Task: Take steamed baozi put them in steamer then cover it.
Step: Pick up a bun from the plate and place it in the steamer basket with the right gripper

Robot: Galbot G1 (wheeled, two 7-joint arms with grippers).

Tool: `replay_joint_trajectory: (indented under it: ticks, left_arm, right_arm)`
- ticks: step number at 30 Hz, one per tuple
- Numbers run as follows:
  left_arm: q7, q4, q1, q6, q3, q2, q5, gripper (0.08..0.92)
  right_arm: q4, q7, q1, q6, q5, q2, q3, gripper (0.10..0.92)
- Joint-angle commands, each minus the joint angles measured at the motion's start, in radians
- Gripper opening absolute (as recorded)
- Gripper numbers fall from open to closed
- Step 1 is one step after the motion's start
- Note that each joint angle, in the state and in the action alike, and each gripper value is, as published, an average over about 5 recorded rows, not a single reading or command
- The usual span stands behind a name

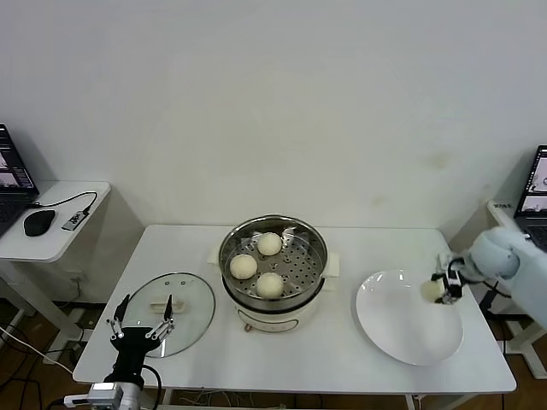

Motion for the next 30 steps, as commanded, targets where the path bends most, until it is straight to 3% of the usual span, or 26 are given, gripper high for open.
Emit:
replay_joint_trajectory:
  ticks: [1, 6, 16, 23, 30]
  left_arm:
    - [0.000, 0.007, -0.006, 0.001, 0.013, 0.000, 0.000, 0.823]
    - [0.000, 0.015, -0.013, 0.002, 0.019, 0.000, 0.000, 0.823]
    - [0.000, 0.031, -0.024, 0.003, 0.021, -0.004, -0.002, 0.823]
    - [0.000, 0.041, -0.028, 0.002, 0.009, 0.000, -0.006, 0.823]
    - [0.000, 0.038, -0.026, 0.001, -0.004, 0.002, -0.010, 0.823]
  right_arm:
    - [0.104, 0.023, 0.604, -0.106, 0.300, 0.017, -0.463, 0.583]
    - [0.134, 0.082, 0.741, -0.192, 0.450, 0.157, -0.581, 0.592]
    - [0.110, 0.196, 0.727, -0.328, 0.645, 0.438, -0.615, 0.594]
    - [0.057, 0.262, 0.664, -0.387, 0.702, 0.569, -0.591, 0.594]
    - [0.014, 0.279, 0.568, -0.402, 0.667, 0.624, -0.603, 0.594]
